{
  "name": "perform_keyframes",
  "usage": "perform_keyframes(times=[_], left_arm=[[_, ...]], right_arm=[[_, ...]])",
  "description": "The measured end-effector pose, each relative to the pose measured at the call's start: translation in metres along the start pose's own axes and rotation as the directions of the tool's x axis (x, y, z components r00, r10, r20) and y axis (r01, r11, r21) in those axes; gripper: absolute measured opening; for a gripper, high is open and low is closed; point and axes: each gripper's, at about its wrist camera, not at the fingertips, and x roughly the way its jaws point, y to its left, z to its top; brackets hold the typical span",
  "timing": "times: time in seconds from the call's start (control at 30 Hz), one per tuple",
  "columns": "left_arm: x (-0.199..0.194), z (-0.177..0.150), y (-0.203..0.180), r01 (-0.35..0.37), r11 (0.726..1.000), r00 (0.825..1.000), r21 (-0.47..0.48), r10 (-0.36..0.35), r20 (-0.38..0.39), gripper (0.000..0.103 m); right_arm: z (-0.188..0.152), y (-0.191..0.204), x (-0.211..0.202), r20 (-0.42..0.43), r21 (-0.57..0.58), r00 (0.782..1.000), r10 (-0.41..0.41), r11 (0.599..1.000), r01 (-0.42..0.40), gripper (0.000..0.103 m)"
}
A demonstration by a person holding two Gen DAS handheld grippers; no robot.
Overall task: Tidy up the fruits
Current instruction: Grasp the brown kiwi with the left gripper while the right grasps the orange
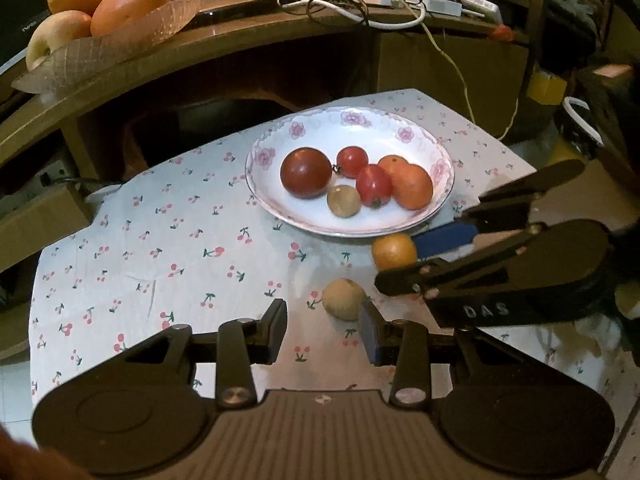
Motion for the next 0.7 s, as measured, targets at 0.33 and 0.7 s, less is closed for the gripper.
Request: perform_keyframes(times=[0.33, 0.7], left_arm=[[0.010, 0.001, -0.004, 0.014, 1.000, 1.000, -0.005, -0.014, -0.004, 0.045], [0.033, 0.003, -0.016, -0.013, 1.000, 1.000, -0.010, 0.013, -0.005, 0.045]], right_arm=[[0.003, -0.004, 0.002, -0.011, 0.014, 1.000, -0.015, 1.000, 0.016, 0.032], [-0.012, -0.018, -0.024, -0.037, 0.024, 0.999, -0.038, 0.999, 0.039, 0.032]])
